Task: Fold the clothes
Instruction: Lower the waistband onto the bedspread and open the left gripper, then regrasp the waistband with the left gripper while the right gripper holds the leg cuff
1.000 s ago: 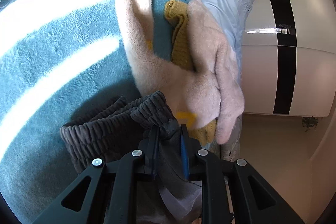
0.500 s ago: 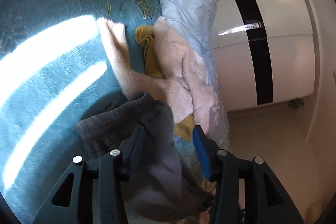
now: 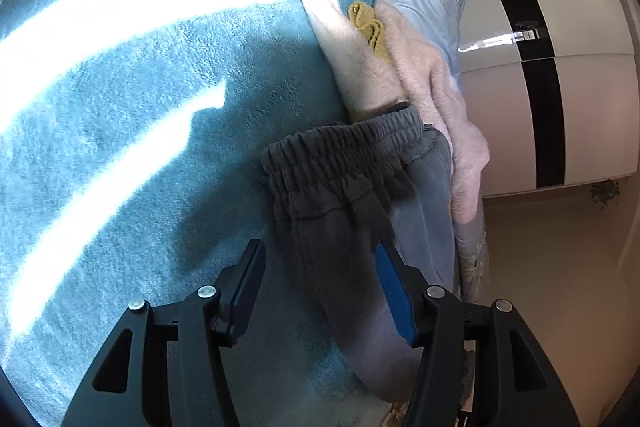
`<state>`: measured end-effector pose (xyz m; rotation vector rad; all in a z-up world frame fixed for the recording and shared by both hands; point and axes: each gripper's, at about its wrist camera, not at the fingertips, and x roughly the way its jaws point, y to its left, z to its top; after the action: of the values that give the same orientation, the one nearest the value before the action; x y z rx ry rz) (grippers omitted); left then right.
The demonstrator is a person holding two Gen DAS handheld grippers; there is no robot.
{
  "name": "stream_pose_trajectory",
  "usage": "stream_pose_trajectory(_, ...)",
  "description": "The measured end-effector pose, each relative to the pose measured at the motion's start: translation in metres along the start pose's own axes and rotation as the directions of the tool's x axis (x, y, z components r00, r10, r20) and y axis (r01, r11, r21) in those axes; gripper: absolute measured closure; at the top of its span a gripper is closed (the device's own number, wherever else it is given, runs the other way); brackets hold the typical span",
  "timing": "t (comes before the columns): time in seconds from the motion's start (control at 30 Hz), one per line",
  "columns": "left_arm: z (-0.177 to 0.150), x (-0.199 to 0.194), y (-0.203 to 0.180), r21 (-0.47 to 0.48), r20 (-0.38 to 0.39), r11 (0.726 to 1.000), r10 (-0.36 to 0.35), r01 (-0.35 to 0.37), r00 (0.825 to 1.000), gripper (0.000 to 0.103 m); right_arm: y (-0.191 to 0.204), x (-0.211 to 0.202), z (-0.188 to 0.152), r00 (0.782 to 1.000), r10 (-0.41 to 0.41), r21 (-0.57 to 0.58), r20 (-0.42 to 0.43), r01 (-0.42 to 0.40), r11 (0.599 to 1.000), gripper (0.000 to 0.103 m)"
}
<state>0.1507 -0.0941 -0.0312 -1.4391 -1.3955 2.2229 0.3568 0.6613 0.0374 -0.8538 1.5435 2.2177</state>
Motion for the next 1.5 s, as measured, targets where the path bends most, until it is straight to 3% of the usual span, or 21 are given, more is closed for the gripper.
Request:
stream_pose_trajectory(0.2,0.005,0.016,-0.001,-0.004,0.022,1.0,0.006,-0.006,1.0,0.045,-0.005,0.041,0.011,0.997,0.067,0.066,0.029,-0.068,0.995,0.033)
stream_pose_trajectory(0.4,0.009,0.029,0.002,-0.012,0.036,0.999,-0.041,0.042,0.998,0.045,0.01,0.068,0.022,0.997,-0.004,0.021,0.071,0.002,1.0,0.032)
stream_pose_trajectory(0.47,0.011,0.03,0.002,-0.018,0.056,0.998,-0.062,0.063,0.997,0.045,0.014,0.073,0.023,0.997,-0.018,0.019,0.082,0.016,1.0,0.036)
stream_pose_trajectory(0.6,0.014,0.034,0.0,-0.071,0.101,0.996,-0.049,0.056,0.994,0.051,0.012,0.079,0.025,0.996,0.029,0.076,0.08,-0.035,0.997,0.067)
stream_pose_trajectory(0.67,0.015,0.036,-0.014,-0.037,0.118,0.999,0.011,-0.007,0.993,0.068,0.017,0.079,0.026,0.997,0.022,0.082,0.075,-0.029,0.996,0.074)
stream_pose_trajectory(0.73,0.016,0.031,-0.032,-0.003,0.146,0.999,0.038,-0.038,0.989,0.074,0.032,0.073,0.027,0.997,0.019,0.035,0.073,-0.022,0.999,0.081)
stream_pose_trajectory(0.83,0.016,-0.001,-0.053,0.036,0.175,0.999,-0.047,0.041,0.983,0.079,0.059,0.045,0.027,0.989,0.114,-0.049,0.096,-0.109,0.993,0.084)
stream_pose_trajectory(0.9,0.012,-0.024,-0.059,0.058,0.181,0.993,-0.108,0.099,0.977,0.08,0.065,0.009,0.028,0.958,0.263,-0.086,0.115,-0.255,0.963,0.084)
stream_pose_trajectory(0.97,0.004,-0.028,-0.045,0.047,0.167,0.994,-0.101,0.094,0.981,0.079,0.059,-0.021,0.021,0.926,0.346,-0.138,0.152,-0.326,0.935,0.084)
stream_pose_trajectory(1.0,0.0,-0.03,-0.039,0.042,0.159,0.995,-0.097,0.091,0.982,0.079,0.047,-0.034,0.015,0.928,0.329,-0.156,0.177,-0.304,0.94,0.084)
stream_pose_trajectory(1.07,-0.008,-0.034,-0.026,0.031,0.144,0.996,-0.09,0.086,0.985,0.079,0.015,-0.031,0.013,0.96,0.248,-0.106,0.13,-0.235,0.966,0.084)
stream_pose_trajectory(1.13,-0.016,-0.038,-0.013,0.02,0.129,0.997,-0.082,0.08,0.988,0.08,-0.013,-0.013,0.004,0.996,0.077,-0.061,0.045,-0.074,0.995,0.084)
stream_pose_trajectory(1.2,-0.024,-0.042,0.001,0.009,0.114,0.997,-0.075,0.075,0.991,0.08,-0.028,-0.005,-0.005,0.999,0.041,-0.043,0.008,-0.041,0.998,0.084)
stream_pose_trajectory(1.4,-0.042,-0.05,0.023,0.017,0.102,0.999,-0.041,0.04,0.994,0.08,-0.031,-0.013,-0.008,0.999,0.049,-0.062,0.017,-0.047,0.997,0.084)
stream_pose_trajectory(1.5,-0.038,-0.034,0.038,-0.047,0.085,0.998,-0.031,0.035,0.996,0.08,-0.043,-0.012,-0.017,1.0,0.015,-0.041,0.007,-0.014,0.999,0.083)
